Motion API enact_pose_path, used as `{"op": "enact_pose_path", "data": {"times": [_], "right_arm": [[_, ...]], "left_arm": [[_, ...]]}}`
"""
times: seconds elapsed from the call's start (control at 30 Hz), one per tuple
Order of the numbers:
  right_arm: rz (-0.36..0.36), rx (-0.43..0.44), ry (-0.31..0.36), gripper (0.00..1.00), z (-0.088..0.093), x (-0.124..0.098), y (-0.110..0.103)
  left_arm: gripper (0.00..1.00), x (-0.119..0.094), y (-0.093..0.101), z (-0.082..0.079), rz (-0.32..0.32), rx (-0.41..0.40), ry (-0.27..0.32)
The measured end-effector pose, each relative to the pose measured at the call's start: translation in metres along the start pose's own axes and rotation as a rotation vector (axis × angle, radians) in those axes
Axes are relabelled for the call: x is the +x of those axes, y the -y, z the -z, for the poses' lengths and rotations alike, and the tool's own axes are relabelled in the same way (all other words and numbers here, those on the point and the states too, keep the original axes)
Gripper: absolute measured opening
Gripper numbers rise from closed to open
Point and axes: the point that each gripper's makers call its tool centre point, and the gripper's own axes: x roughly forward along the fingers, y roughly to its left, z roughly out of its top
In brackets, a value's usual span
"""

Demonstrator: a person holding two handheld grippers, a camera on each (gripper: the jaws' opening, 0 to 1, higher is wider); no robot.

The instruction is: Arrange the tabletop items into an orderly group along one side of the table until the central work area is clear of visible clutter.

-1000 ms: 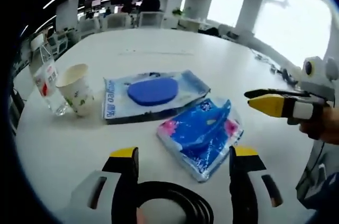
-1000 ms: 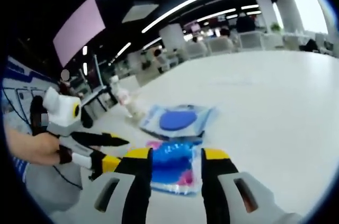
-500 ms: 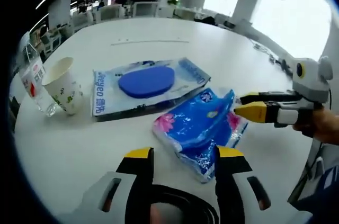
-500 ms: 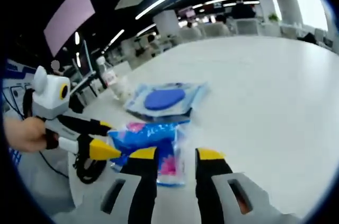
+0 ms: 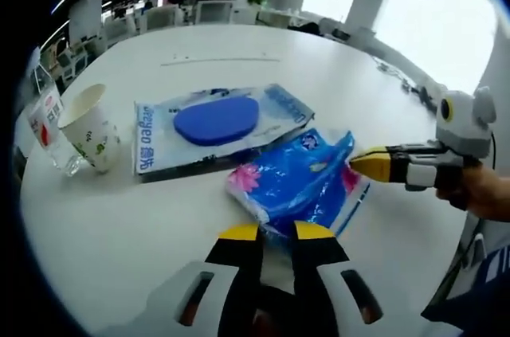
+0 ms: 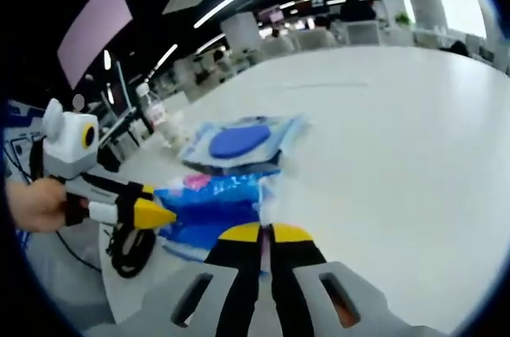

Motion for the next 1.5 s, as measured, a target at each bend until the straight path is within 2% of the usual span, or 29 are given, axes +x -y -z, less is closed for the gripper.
{"op": "enact_pose_path", "data": {"times": [0.2,0.37,0.57,0.7,1.07,1.27,1.5], "right_arm": [[-0.002,0.033,0.017,0.0,0.003,-0.014,-0.001],[0.012,0.052,0.041,0.0,0.003,-0.027,0.001],[0.038,0.103,0.079,0.0,0.0,-0.044,0.012],[0.067,0.117,0.108,0.0,-0.005,-0.055,0.023],[0.14,0.15,0.157,0.0,-0.014,-0.079,0.052],[0.159,0.173,0.182,0.0,-0.019,-0.085,0.066],[0.18,0.169,0.192,0.0,-0.028,-0.082,0.079]], "left_arm": [[0.07,-0.006,0.006,-0.003,0.001,0.021,0.016],[0.05,-0.003,0.013,-0.006,0.015,0.027,0.022],[0.04,0.002,0.029,-0.015,0.041,0.083,0.032],[0.03,0.009,0.04,-0.025,0.07,0.087,0.042],[0.02,0.028,0.073,-0.05,0.137,0.184,0.052],[0.03,0.037,0.083,-0.064,0.152,0.242,0.057],[0.03,0.05,0.088,-0.076,0.164,0.262,0.052]]}}
